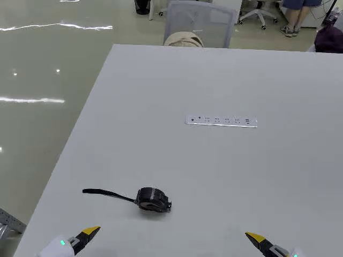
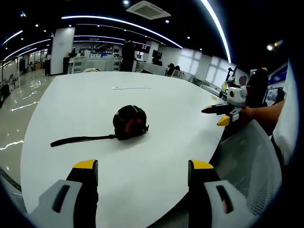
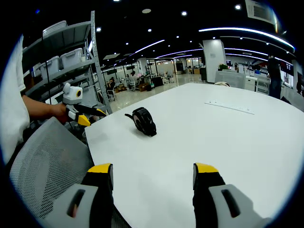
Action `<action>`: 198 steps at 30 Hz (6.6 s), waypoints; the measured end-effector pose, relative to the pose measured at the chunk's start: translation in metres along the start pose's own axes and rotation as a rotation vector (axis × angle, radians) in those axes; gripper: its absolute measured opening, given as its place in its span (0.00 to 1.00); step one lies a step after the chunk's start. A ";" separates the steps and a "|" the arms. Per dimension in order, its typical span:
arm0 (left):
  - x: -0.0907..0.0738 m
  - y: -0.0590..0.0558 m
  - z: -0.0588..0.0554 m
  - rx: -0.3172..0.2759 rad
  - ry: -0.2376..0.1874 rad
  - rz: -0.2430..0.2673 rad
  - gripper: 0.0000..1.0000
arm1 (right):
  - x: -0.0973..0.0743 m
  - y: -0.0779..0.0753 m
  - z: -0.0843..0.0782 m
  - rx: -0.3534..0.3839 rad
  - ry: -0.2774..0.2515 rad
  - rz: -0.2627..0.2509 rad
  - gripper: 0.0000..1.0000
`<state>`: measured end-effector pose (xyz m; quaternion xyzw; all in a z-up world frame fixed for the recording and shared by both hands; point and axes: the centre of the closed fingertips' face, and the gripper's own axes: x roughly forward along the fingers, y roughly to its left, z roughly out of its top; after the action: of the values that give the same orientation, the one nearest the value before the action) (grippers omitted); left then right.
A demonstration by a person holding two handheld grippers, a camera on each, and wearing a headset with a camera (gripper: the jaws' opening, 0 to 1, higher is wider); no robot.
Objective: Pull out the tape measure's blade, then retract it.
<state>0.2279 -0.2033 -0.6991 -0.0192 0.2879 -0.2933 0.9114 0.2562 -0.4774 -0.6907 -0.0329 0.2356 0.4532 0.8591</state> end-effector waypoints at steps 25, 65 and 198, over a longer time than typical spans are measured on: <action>0.022 0.009 0.014 0.063 0.030 -0.043 0.77 | 0.026 -0.008 0.015 -0.031 0.002 0.062 0.68; 0.055 0.027 0.027 0.160 0.106 -0.119 0.77 | 0.062 -0.016 0.029 -0.081 0.006 0.154 0.67; 0.157 0.046 0.020 0.254 0.250 -0.361 0.45 | 0.141 -0.031 0.011 -0.001 -0.008 0.341 0.48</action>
<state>0.3668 -0.2539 -0.7720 0.0808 0.3511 -0.4853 0.7967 0.3524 -0.3846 -0.7473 0.0089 0.2340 0.5928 0.7705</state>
